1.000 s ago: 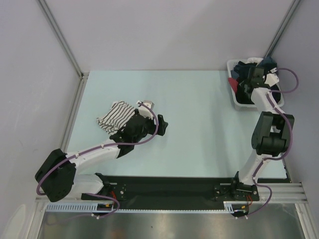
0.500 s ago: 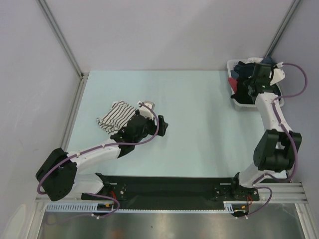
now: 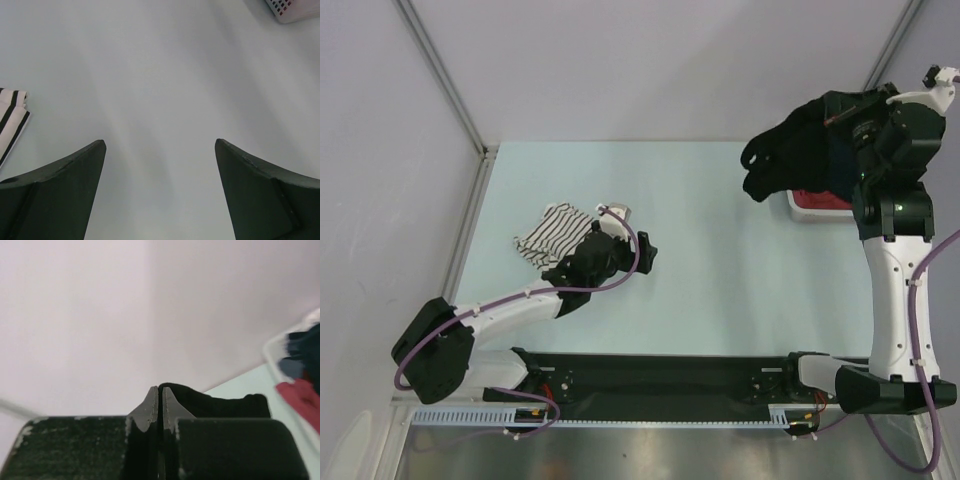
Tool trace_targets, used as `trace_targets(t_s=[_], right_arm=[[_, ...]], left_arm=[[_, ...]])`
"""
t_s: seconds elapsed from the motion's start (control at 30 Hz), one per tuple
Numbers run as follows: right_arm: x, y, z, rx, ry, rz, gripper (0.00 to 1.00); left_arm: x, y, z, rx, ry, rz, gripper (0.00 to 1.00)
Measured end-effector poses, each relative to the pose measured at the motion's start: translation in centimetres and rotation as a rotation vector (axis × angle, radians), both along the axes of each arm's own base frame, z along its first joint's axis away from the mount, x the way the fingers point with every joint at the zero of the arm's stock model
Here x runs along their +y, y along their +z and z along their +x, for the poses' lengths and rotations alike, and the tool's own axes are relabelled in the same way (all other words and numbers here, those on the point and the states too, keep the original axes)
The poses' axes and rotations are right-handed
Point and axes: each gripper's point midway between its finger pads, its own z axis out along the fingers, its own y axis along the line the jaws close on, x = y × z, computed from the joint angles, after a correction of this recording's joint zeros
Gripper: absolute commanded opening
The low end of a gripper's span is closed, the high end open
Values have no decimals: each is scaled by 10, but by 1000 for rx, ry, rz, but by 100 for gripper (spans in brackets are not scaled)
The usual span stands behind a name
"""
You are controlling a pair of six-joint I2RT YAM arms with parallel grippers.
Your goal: Fold and stack the tank tops
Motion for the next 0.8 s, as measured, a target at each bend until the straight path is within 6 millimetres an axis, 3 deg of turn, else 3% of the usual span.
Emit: trace_targets(t_s=[0.1, 0.2, 0.3, 0.43, 0.5, 0.57, 0.7, 0.73, 0.77, 0.8], right_arm=[[42, 12, -13, -29, 160, -17, 0], [88, 6, -26, -18, 343, -31, 0], [133, -21, -37, 37, 508, -51, 0], [204, -71, -57, 146, 740, -129, 0], [226, -91, -69, 185, 824, -162, 0], [225, -102, -69, 214, 812, -182, 0], [196, -114, -52, 246, 673, -195, 6], [190, -120, -48, 259, 649, -195, 17], [186, -130, -45, 281, 629, -199, 35], [183, -141, -41, 313, 612, -197, 62]], left_arm=[[4, 3, 1, -11, 21, -2, 96], [15, 10, 2, -36, 70, -7, 96], [31, 18, 3, -63, 140, -16, 97], [58, 33, 3, -111, 263, -47, 97], [71, 39, 1, -136, 312, -62, 98], [80, 42, -1, -151, 346, -73, 98], [92, 51, -3, -179, 388, -93, 98], [93, 54, -4, -185, 395, -99, 98], [95, 55, -4, -189, 402, -102, 98], [96, 56, -4, -191, 407, -102, 98]])
